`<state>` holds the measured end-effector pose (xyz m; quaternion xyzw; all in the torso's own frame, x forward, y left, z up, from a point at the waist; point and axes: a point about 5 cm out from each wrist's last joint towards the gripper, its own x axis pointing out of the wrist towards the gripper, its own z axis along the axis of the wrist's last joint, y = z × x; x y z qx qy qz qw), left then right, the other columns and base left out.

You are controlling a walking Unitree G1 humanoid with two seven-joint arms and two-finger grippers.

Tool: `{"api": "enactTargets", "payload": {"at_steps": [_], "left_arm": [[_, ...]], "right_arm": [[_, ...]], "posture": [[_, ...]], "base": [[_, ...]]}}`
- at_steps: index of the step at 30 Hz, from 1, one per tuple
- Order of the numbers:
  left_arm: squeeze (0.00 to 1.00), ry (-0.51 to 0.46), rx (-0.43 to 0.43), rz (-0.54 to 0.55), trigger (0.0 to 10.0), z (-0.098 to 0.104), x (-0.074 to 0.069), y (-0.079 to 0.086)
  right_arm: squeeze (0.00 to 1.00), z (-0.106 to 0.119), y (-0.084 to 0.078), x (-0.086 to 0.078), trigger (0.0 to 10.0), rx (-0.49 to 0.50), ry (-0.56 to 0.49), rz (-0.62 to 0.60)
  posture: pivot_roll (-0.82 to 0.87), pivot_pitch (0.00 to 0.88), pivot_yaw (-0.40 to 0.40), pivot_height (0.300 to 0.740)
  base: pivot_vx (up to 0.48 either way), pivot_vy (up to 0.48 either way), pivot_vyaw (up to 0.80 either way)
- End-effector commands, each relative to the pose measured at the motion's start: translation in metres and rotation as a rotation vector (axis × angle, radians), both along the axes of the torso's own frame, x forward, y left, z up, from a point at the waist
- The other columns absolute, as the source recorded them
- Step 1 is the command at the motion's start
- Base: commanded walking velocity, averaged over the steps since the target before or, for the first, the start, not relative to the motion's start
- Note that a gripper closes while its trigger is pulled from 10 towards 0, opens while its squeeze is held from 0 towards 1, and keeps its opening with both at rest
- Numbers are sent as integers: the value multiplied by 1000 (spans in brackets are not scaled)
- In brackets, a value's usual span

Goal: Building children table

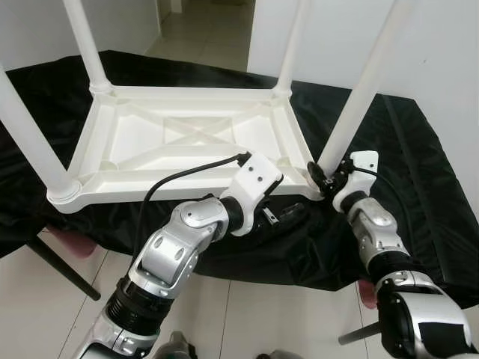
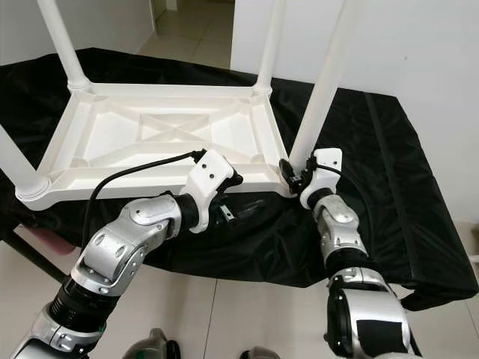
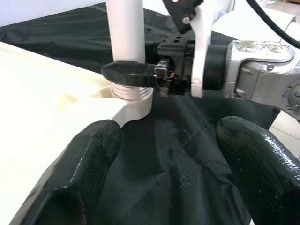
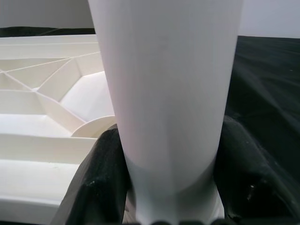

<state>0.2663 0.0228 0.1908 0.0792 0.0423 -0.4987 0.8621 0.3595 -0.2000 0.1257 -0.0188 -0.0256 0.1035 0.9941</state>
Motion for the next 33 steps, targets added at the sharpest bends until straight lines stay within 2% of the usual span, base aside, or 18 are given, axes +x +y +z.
{"api": "enactTargets", "payload": {"at_steps": [1,3,8,10,11,12,13,14,17,23,24,33], "left_arm": [[0,-3,-1,20,10000,0,-2,-1],[0,-3,-1,20,10000,0,-2,-1],[0,-3,-1,18,10000,0,-2,-1],[0,-3,-1,18,10000,0,-2,-1],[0,-3,-2,17,10000,0,-3,-2],[0,-3,-2,17,10000,0,-3,-2],[0,-4,-2,16,10000,0,-3,-2],[0,-4,-2,16,10000,0,-3,-2],[0,-3,-4,15,10000,-1,-4,-3],[0,-1,-3,15,10000,-1,-4,-3],[0,1,-3,15,10000,-1,-4,-3],[0,3,-2,14,10000,-2,-5,-3]], "right_arm": [[0,-16,-5,-5,10000,9,77,-69],[0,-16,-4,-5,10000,28,80,-99],[0,-12,16,-12,10000,58,20,-318],[0,-12,16,-12,10000,58,20,-318],[0,-12,18,-15,10000,57,15,-368],[0,-12,18,-15,10000,57,15,-368],[0,-12,23,-18,10000,62,15,-434],[0,-12,23,-18,10000,62,15,-434],[0,-15,40,-23,10000,89,38,-469],[0,-14,38,-25,10000,81,39,-475],[1000,-13,37,-26,10000,86,38,-467],[1000,-10,39,-29,10000,99,32,-464]], "posture": [[64,20,-41,740],[64,20,-41,740],[65,10,-51,740],[65,10,-51,740],[64,10,-53,740],[64,10,-53,740],[65,7,-54,740],[65,7,-54,740],[69,6,-55,740],[71,5,-57,740],[70,5,-56,740],[67,7,-55,740]], "base": [[0,0,0],[0,0,0],[0,0,0],[0,0,0],[0,0,0],[0,0,0],[0,0,0],[0,0,0],[0,0,0],[0,0,0],[0,0,0],[0,0,0]]}}
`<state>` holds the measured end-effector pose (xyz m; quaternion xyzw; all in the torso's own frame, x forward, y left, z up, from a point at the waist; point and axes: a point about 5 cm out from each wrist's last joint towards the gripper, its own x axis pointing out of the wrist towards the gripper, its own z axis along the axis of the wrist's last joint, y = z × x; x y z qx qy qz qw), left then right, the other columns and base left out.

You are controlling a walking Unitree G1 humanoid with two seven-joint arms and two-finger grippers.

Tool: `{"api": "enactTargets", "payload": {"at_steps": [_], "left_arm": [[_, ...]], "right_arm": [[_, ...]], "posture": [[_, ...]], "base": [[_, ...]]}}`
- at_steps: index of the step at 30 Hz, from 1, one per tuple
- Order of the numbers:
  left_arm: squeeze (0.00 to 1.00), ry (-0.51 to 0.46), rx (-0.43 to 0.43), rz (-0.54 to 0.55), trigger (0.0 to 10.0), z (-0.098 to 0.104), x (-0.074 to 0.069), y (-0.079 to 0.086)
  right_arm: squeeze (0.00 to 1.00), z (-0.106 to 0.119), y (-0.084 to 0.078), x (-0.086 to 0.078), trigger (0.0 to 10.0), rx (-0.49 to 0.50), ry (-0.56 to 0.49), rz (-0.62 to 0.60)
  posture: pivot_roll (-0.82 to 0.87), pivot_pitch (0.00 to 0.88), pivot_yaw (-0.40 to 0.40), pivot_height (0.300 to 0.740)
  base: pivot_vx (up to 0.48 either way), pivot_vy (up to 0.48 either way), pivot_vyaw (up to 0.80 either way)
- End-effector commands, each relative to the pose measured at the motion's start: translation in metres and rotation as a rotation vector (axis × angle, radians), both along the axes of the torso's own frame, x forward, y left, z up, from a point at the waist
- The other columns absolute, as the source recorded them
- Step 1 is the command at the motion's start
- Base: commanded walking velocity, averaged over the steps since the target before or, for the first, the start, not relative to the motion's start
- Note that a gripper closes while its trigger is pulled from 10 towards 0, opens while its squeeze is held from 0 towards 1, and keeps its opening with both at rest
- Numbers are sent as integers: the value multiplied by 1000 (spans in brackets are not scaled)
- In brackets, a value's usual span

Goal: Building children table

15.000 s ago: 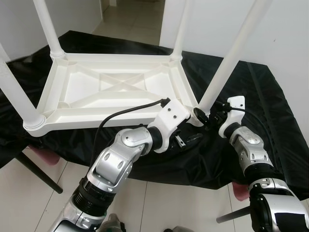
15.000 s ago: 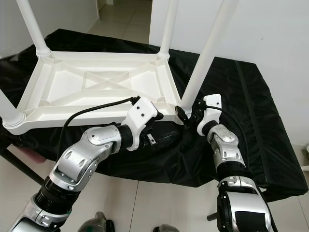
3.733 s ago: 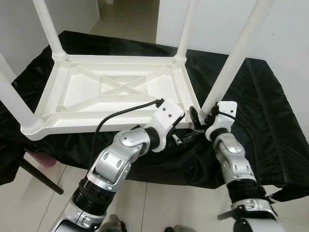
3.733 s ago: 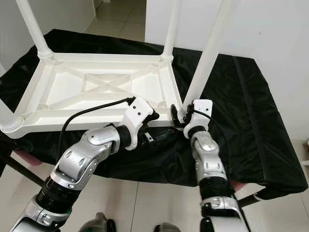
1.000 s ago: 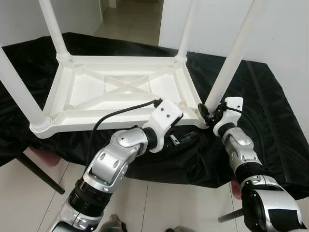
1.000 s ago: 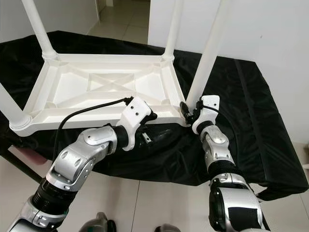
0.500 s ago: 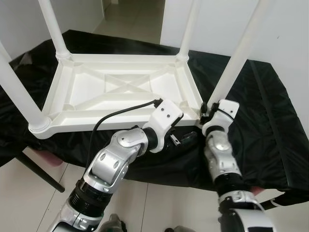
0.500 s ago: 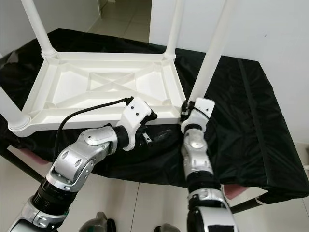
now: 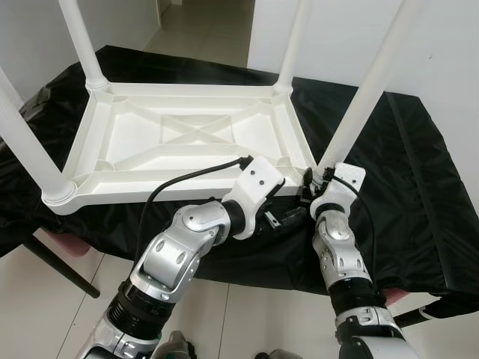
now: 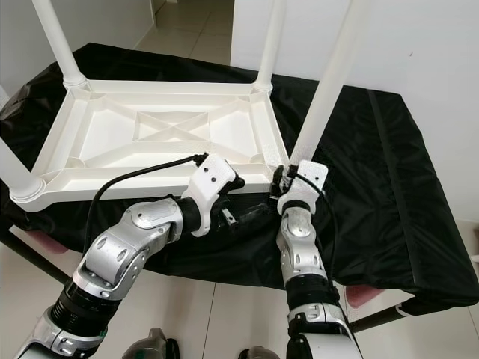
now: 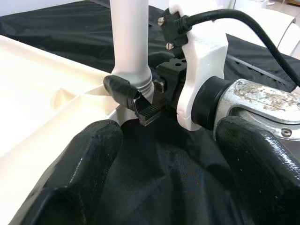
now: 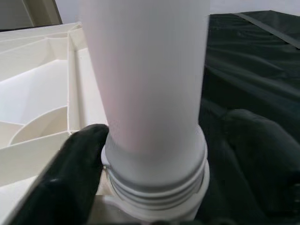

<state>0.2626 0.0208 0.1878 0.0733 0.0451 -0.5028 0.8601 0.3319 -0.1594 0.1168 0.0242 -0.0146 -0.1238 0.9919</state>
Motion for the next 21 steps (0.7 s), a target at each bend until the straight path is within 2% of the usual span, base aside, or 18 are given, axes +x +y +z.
{"api": "enactTargets", "payload": {"at_steps": [1,9,10,14,16,18,20,21], "left_arm": [[0,-7,5,21,10000,1,-1,-1],[0,-5,3,19,10000,0,-1,-2],[0,-5,3,19,10000,0,-1,-2],[0,-5,2,20,10000,1,-1,-2],[0,-7,2,22,10000,1,-1,-2],[0,-7,2,22,10000,1,-1,-2],[0,-10,2,24,10000,2,0,-1],[0,-10,2,24,10000,2,0,-1]], "right_arm": [[1000,0,-3,-3,10000,1,2,-15],[1000,4,-11,-5,10000,8,-28,20],[0,4,-12,-5,10000,7,-31,69],[0,4,-13,-4,10000,14,-31,151],[0,6,-17,-4,10000,-1,-48,238],[0,6,-17,-4,10000,-1,-48,238],[0,9,-26,-2,10000,-34,-62,316],[0,9,-26,-2,10000,-34,-62,316]], "posture": [[65,8,-55,740],[62,10,-57,740],[62,10,-59,740],[62,10,-59,740],[60,11,-59,740],[60,11,-59,740],[59,12,-57,740],[59,12,-57,740]], "base": [[0,0,0],[0,0,0],[0,0,0],[0,0,0],[0,0,0],[0,0,0],[0,0,0],[0,0,0]]}}
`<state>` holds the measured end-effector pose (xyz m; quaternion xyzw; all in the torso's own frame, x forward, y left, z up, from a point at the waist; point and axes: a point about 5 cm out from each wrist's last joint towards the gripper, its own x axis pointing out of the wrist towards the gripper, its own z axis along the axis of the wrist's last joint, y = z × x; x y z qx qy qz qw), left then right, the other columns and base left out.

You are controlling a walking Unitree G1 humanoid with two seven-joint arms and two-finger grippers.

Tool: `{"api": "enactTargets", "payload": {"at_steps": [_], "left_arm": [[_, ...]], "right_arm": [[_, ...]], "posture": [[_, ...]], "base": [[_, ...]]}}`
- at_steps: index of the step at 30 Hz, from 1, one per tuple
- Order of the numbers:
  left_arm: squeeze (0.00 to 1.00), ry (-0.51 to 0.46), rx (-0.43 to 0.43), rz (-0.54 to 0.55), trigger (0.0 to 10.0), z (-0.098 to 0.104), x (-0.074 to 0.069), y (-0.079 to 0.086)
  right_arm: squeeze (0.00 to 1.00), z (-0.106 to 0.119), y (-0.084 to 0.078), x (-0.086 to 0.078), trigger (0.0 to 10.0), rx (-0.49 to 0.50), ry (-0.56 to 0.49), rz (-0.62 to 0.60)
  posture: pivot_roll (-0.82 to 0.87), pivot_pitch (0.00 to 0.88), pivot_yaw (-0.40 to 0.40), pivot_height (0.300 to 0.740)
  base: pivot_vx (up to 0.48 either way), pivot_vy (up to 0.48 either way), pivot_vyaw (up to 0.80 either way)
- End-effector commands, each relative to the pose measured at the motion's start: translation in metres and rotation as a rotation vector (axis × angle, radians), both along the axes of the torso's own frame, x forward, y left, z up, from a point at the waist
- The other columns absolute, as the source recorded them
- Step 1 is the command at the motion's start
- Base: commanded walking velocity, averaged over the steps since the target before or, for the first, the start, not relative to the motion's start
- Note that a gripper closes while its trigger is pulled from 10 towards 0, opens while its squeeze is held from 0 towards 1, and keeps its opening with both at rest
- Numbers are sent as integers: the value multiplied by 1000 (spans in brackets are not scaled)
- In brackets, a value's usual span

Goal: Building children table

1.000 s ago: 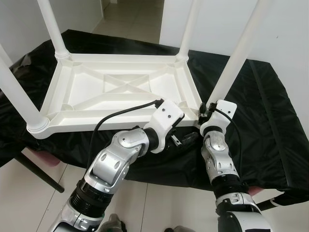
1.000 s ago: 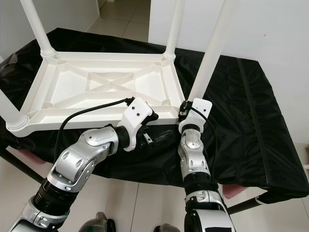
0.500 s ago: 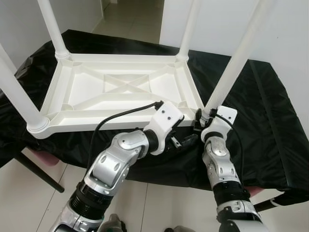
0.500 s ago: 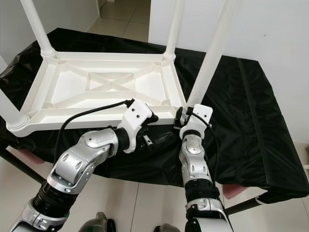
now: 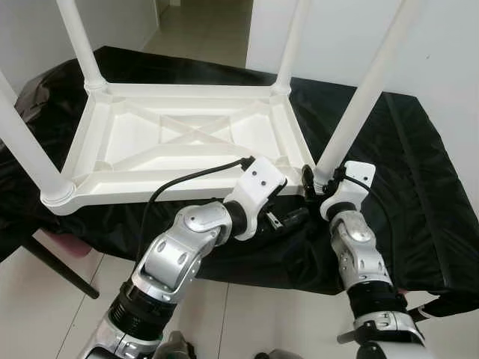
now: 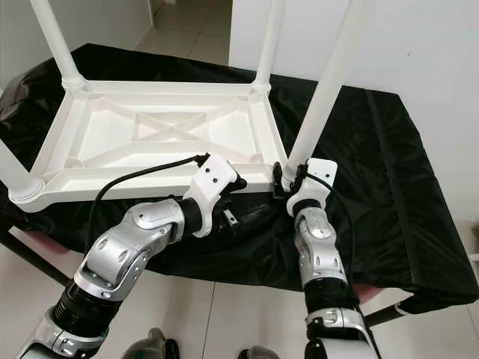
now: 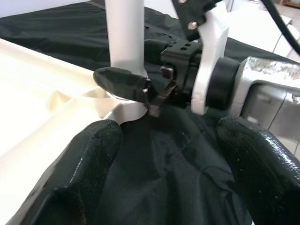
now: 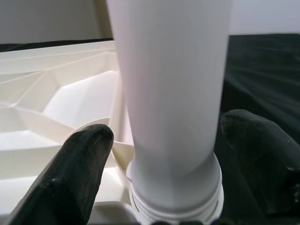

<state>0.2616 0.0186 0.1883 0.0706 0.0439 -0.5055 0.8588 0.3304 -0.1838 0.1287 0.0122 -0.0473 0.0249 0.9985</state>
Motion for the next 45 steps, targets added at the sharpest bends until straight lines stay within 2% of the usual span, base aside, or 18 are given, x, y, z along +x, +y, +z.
{"api": "enactTargets", "payload": {"at_steps": [1,4,6,7,10,22,29,30,39,40,41,42,45], "left_arm": [[0,-13,7,32,10000,2,2,1],[0,-15,7,34,10000,2,3,1],[0,-18,6,38,10000,3,4,2],[0,-18,6,38,10000,3,4,2],[0,-23,6,41,10000,5,5,3],[0,-28,8,40,10000,6,6,4],[0,-27,7,42,10000,6,5,3],[0,-24,9,42,10000,6,5,4],[0,-9,16,32,10000,3,3,4],[0,-8,18,31,10000,3,2,4],[0,-8,18,31,10000,3,2,4],[0,-8,19,30,10000,3,2,4],[0,-8,20,30,10000,3,2,4]], "right_arm": [[0,-2,-10,1,10000,-17,3,62],[0,0,-17,3,10000,-46,-1,84],[0,3,-29,7,10000,-76,0,160],[0,3,-29,7,10000,-76,0,160],[0,4,-38,11,10000,-114,27,264],[0,-1,-37,22,10000,-115,118,446],[0,3,-38,29,10000,-144,127,430],[0,4,-40,32,10000,-139,130,387],[0,1,-41,34,10000,-164,163,329],[0,-1,-41,34,8510,-164,174,328],[0,-1,-41,34,8510,-164,174,328],[0,-3,-41,33,745,-162,188,335],[0,-5,-41,32,745,-160,198,340]], "posture": [[58,12,-55,740],[58,13,-54,740],[60,13,-51,740],[60,13,-51,740],[61,13,-45,740],[66,11,-39,740],[75,10,-42,740],[77,10,-42,740],[76,14,-40,740],[75,15,-40,740],[75,15,-40,740],[75,15,-40,740],[75,17,-40,740]], "base": [[0,0,0],[0,0,0],[0,0,0],[0,0,0],[0,0,0],[0,0,0],[0,0,0],[0,0,0],[0,0,0],[0,0,0],[0,0,0],[0,0,0],[0,0,0]]}}
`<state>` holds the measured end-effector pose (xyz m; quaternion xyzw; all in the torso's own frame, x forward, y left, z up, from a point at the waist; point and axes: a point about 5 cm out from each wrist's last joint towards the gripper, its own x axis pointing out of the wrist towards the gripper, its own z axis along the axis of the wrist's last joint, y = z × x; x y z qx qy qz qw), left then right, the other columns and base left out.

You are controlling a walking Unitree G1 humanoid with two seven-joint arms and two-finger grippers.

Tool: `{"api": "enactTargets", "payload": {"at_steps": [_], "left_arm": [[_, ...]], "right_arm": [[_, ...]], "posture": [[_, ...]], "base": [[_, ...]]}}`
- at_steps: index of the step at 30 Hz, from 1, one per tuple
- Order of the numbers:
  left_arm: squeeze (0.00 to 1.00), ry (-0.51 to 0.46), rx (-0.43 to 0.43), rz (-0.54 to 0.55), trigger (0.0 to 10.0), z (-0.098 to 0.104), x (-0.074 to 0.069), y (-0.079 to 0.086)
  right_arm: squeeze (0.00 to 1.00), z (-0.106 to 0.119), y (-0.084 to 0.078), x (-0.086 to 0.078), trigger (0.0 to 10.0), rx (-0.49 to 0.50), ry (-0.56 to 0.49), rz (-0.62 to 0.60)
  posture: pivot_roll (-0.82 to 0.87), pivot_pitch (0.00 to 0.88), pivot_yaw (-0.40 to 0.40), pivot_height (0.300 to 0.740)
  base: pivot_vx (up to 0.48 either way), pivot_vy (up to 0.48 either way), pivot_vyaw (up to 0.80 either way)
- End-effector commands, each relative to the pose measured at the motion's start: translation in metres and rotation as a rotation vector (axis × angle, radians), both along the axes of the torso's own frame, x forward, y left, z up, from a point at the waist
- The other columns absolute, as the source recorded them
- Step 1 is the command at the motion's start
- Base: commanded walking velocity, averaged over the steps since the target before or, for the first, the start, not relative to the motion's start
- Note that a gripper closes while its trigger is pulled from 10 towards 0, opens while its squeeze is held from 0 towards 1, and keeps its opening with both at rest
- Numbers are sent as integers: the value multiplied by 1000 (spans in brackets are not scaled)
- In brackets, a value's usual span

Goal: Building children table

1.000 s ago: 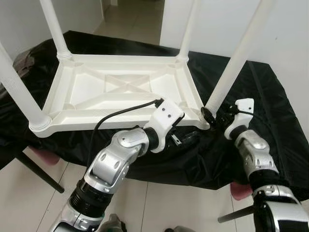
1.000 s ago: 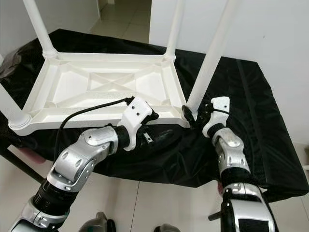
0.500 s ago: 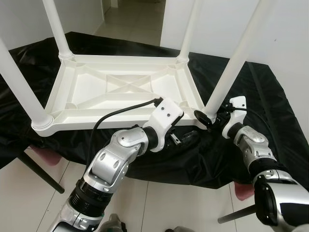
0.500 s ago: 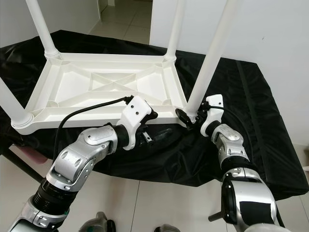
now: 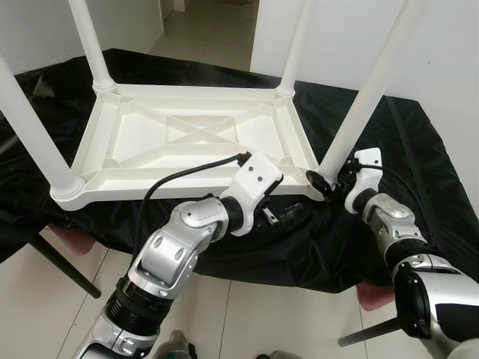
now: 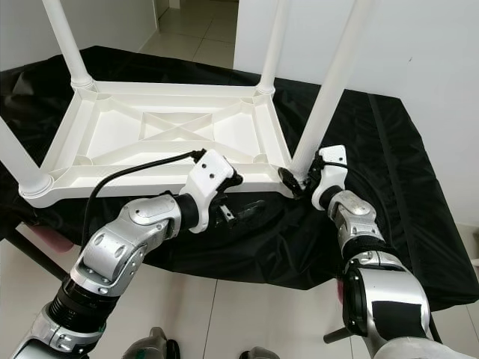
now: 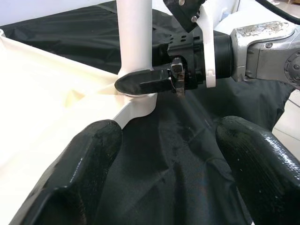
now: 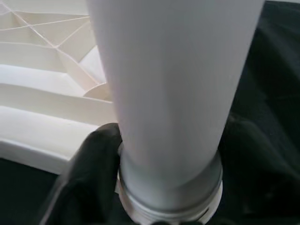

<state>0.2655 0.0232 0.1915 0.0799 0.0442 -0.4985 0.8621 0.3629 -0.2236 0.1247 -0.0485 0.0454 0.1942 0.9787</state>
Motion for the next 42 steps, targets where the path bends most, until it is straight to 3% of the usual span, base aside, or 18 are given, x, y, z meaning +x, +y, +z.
{"api": "enactTargets", "payload": {"at_steps": [1,11,12,13,14,23,26,29,32,39,41,42], "left_arm": [[0,2,3,14,10000,-1,-2,0],[0,9,7,7,10000,-2,-2,-1],[0,9,8,6,10000,-2,-2,-1],[0,9,8,6,10000,-2,-2,-1],[0,9,9,6,10000,-2,-2,-1],[0,9,10,8,10000,-2,-2,0],[0,11,12,5,10000,-3,-3,0],[0,12,12,3,10000,-3,-3,0],[0,13,11,-2,10000,-3,-3,-2],[0,10,10,-7,10000,-3,-3,-3],[0,6,9,-4,10000,-3,-2,-3],[0,6,9,-4,10000,-3,-2,-3]], "right_arm": [[0,-3,-3,-1,0,-15,24,1],[0,-7,-9,-6,0,-6,22,-2],[0,-8,-9,-6,1961,-12,23,-4],[0,-8,-9,-6,1961,-12,23,-4],[0,-9,-9,-7,10000,-11,23,-12],[0,-12,-3,-6,10000,17,-3,-81],[0,-15,0,-5,10000,24,-17,-206],[0,-17,1,-5,10000,26,-6,-234],[0,-24,6,-5,10000,59,20,-340],[0,-25,17,-7,10000,82,-20,-493],[0,-27,24,-12,10000,86,-45,-623],[0,-27,24,-12,10000,86,-45,-623]], "posture": [[73,16,-39,740],[64,17,-35,740],[64,17,-35,740],[64,17,-35,740],[68,15,-37,740],[69,16,-36,740],[63,20,-34,740],[61,21,-33,740],[56,22,-31,740],[50,20,-33,740],[59,15,-43,740],[59,15,-43,740]], "base": [[0,0,0],[0,0,0],[0,0,0],[0,0,0],[0,0,0],[0,0,0],[0,0,0],[0,0,0],[0,0,0],[0,0,0],[0,0,0],[0,0,0]]}}
